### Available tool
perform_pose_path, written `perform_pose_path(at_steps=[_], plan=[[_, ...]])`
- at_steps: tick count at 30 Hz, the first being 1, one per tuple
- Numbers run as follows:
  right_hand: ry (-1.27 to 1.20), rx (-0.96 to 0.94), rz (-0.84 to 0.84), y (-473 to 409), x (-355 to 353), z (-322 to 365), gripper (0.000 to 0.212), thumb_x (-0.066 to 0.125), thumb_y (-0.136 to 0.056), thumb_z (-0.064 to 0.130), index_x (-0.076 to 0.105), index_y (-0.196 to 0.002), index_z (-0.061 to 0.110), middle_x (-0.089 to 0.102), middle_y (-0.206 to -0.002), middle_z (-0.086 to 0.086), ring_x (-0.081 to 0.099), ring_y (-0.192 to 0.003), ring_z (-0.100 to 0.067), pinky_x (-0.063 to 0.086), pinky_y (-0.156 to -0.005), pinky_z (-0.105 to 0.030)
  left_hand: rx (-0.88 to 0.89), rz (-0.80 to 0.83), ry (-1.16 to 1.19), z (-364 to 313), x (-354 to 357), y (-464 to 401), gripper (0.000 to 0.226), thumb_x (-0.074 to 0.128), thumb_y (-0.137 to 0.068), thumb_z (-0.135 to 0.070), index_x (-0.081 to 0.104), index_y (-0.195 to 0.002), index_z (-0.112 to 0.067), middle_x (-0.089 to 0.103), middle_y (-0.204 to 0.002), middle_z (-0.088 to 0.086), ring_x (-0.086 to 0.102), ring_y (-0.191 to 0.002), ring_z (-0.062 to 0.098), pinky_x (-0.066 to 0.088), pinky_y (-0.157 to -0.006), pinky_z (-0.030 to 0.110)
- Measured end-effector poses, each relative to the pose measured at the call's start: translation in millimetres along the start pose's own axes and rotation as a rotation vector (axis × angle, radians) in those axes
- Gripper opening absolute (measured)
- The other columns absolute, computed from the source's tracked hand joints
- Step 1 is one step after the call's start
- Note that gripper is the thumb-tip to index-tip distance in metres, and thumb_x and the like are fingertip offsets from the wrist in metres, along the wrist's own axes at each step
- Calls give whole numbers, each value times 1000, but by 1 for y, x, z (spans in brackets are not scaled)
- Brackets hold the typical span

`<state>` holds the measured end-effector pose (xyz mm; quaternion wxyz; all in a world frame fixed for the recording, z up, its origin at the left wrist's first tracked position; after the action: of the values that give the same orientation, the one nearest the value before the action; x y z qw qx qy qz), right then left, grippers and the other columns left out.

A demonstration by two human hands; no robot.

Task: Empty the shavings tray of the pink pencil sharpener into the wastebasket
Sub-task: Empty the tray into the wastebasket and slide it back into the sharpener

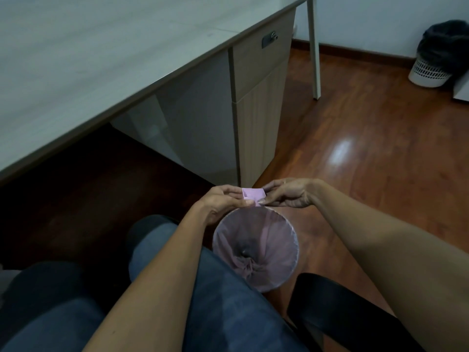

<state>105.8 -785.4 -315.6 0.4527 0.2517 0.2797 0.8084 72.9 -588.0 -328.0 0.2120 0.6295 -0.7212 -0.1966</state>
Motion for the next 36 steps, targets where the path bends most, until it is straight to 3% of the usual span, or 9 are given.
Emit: perform_pose_path(at_steps=[6,9,12,16,23,26,28,32,36], plan=[[12,-199,-63,7,-2,25,44,71,-75,-25,62,-100,10,63,-133,-27,63,-110,-26,58,-69,-17,200,-24,-59,-35,0,14,49,78,-71,20,61,-113,1,71,-102,15,70,-87,20,61,-79,28],[0,-297,-68,20,-4,45,44,69,-75,-26,62,-101,9,68,-121,-22,70,-98,-20,59,-69,-18,259,-20,-97,-58,3,21,56,82,-70,16,60,-120,2,70,-109,15,69,-97,22,57,-90,33],[-44,-386,-54,42,-2,73,45,66,-76,-29,61,-105,5,72,-108,-16,75,-86,-15,62,-74,-21,335,-34,-119,-92,5,35,63,83,-69,13,57,-126,6,71,-113,15,69,-102,23,59,-85,25],[-34,-480,-57,76,5,120,44,66,-76,-29,63,-107,3,73,-105,-14,77,-83,-15,61,-64,-21,448,-49,-171,-144,5,57,62,84,-70,12,57,-125,5,71,-113,14,72,-95,19,60,-74,18],[30,-674,-58,145,22,208,43,65,-75,-30,65,-101,4,71,-103,-14,75,-82,-17,58,-55,-18,648,-118,-270,-239,2,103,63,89,-67,4,61,-123,1,72,-121,17,73,-107,26,58,-88,26],[51,-742,-45,167,36,245,42,65,-75,-30,64,-100,4,70,-104,-15,76,-80,-16,61,-59,-19,734,-155,-269,-276,-2,136,61,87,-71,3,61,-126,3,72,-113,10,72,-96,20,60,-81,21],[69,-760,-16,178,50,268,42,67,-75,-27,64,-104,3,70,-107,-16,76,-84,-19,59,-58,-18,770,-175,-248,-294,-12,156,63,88,-70,2,60,-126,2,72,-116,11,74,-100,24,60,-87,30],[113,-817,57,194,91,307,46,69,-75,-26,63,-111,1,72,-105,-13,75,-94,-19,61,-81,-22,809,-242,-243,-322,-46,195,65,88,-71,3,59,-129,2,68,-127,17,72,-111,31,59,-92,33],[170,-853,176,192,152,341,44,71,-73,-24,66,-108,3,73,-106,-13,75,-98,-20,60,-89,-25,850,-337,-233,-335,-92,244,60,88,-70,1,61,-124,0,71,-121,15,73,-109,29,58,-82,26]])
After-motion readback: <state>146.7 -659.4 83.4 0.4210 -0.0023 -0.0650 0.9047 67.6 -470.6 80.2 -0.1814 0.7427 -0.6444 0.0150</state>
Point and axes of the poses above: each hand's wrist, its own y-axis away from the middle knuckle, its own x-axis out of the palm, z = x × y, the point moved 4 cm from there along -y, towards the middle knuckle
